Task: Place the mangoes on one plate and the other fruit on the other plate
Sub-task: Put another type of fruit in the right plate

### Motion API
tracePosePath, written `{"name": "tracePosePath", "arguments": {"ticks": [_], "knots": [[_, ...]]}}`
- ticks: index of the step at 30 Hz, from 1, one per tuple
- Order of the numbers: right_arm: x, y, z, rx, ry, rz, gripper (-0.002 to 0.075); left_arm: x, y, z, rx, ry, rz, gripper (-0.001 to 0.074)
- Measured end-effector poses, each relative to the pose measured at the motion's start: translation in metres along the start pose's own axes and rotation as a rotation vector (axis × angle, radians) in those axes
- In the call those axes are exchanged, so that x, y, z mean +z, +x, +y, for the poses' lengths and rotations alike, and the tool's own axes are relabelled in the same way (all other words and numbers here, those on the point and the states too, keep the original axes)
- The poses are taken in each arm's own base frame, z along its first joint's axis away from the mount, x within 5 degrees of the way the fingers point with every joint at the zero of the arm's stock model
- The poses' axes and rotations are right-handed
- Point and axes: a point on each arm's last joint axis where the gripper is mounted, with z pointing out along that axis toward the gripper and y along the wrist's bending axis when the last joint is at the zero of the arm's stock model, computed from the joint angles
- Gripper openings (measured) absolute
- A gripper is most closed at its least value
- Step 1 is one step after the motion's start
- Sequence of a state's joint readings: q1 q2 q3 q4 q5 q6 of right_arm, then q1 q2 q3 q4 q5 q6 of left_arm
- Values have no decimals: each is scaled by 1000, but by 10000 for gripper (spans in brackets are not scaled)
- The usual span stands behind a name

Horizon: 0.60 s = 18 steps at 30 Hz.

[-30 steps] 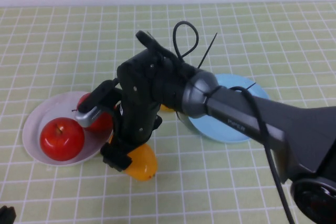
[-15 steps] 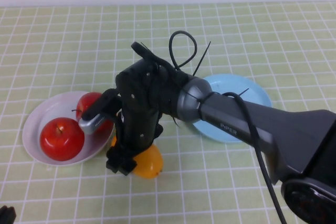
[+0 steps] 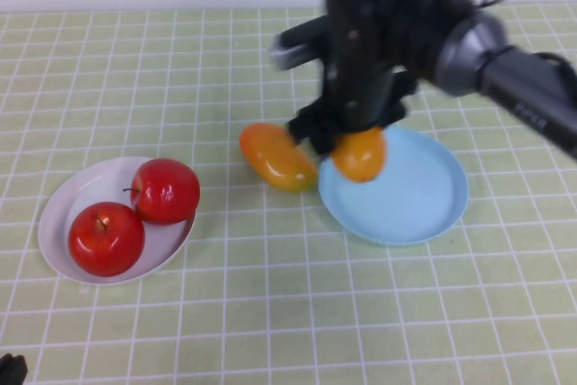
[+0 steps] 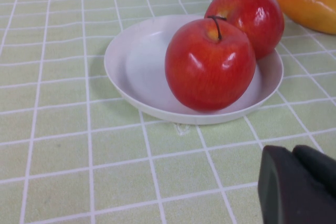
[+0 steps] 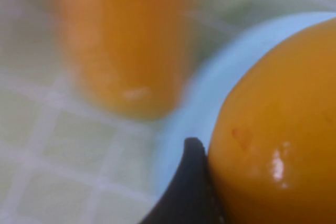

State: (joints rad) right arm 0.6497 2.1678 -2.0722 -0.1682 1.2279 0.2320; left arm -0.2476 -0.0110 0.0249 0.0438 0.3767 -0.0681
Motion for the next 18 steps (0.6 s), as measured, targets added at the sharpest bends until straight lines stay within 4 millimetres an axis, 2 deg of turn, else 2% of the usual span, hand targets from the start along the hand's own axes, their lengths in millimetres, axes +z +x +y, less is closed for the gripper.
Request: {"name": "tracePosePath", "arguments": {"ticks": [2, 5, 13, 14, 18], "knots": [[8, -2, -17, 44, 18, 15, 532, 0, 0, 0, 0, 0, 0, 4], [23, 0, -30, 81, 16, 52, 532, 0, 0, 0, 0, 0, 0, 4], [58, 5, -37, 86, -53, 123, 532, 0, 0, 0, 0, 0, 0, 4], [60, 5, -37, 82, -62, 126, 540, 0, 0, 0, 0, 0, 0, 4], [62, 5, -36, 71, -72, 131, 649, 0, 0, 0, 0, 0, 0, 4]]}}
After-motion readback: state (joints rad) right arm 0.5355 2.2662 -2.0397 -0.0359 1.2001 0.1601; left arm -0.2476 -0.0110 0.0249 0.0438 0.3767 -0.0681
